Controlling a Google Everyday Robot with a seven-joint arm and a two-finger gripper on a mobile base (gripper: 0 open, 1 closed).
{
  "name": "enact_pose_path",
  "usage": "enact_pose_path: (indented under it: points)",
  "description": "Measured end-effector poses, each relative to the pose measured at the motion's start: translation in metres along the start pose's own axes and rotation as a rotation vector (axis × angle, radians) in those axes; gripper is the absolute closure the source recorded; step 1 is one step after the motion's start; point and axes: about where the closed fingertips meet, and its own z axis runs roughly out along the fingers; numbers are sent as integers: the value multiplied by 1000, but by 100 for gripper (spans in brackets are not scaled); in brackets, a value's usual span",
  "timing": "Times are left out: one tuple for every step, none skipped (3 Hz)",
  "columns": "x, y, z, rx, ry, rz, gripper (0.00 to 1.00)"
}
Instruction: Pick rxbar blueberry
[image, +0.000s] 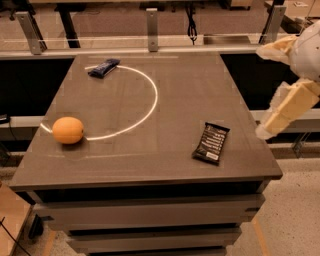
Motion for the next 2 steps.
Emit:
enact_pose_path:
  points:
    - [-30,-25,27,-22,-218,-8,0]
    - [-30,-25,26,-22,-216,-9,0]
